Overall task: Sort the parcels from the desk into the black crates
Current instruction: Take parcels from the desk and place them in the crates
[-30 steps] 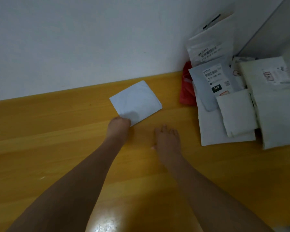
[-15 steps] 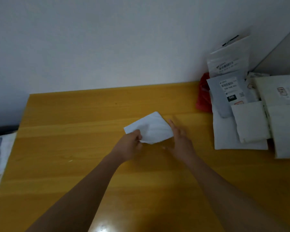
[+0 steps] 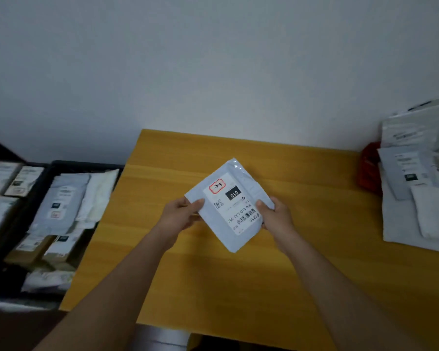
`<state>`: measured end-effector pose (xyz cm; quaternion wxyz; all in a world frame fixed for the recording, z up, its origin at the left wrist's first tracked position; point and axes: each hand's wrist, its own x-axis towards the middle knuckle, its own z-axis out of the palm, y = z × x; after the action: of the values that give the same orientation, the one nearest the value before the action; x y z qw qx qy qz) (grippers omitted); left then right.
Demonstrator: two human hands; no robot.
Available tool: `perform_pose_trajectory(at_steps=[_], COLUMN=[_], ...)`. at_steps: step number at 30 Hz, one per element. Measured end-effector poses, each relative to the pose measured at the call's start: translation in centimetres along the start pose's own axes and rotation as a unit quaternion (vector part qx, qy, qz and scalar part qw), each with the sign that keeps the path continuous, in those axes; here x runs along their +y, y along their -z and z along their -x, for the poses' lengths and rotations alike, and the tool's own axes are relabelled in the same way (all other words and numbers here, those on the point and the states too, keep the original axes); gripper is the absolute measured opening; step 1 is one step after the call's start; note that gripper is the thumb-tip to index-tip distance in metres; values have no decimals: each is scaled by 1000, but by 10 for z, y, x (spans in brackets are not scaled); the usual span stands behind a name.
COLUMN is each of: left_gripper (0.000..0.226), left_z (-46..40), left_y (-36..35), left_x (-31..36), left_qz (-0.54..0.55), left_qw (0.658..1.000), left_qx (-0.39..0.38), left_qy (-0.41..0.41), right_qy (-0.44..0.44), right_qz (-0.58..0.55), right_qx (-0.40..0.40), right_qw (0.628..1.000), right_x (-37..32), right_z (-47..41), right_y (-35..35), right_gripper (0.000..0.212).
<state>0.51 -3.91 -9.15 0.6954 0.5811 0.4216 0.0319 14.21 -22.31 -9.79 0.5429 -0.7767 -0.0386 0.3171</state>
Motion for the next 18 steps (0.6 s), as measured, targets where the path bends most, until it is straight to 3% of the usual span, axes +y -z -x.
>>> perform_pose_trajectory(at_steps=[2, 5, 8, 10, 13, 16, 18], left_gripper=[19, 25, 40, 43, 45, 46, 40], left_z=[15, 34, 45, 49, 53, 49, 47], left_y=[34, 69, 90, 100, 106, 102, 97], left_x=[-7, -15, -17, -15, -13, -14, -15], left_qz=[46, 54, 121, 142, 81, -7, -26], left_qw=[996, 993, 991, 989, 996, 999, 993], left_qx=[-48, -82, -23, 26, 26, -39, -103], left_qy=[51, 62, 45, 17, -11, 8, 44], right_qy=[4, 13, 37, 63, 116, 138, 141], right_qz=[-23, -24, 28, 138, 295, 332, 313], right_qx=[-6, -25, -50, -80, -140, -181, -184], right_qw=[1000, 999, 998, 985, 938, 915, 921], right_x=[-8, -15, -24, -27, -30, -35, -39], right_z=[12, 28, 40, 43, 42, 35, 29], right_y=[-27, -63, -87, -94, -96, -98, -100], right_gripper=[16, 12, 11, 7, 16, 15, 6])
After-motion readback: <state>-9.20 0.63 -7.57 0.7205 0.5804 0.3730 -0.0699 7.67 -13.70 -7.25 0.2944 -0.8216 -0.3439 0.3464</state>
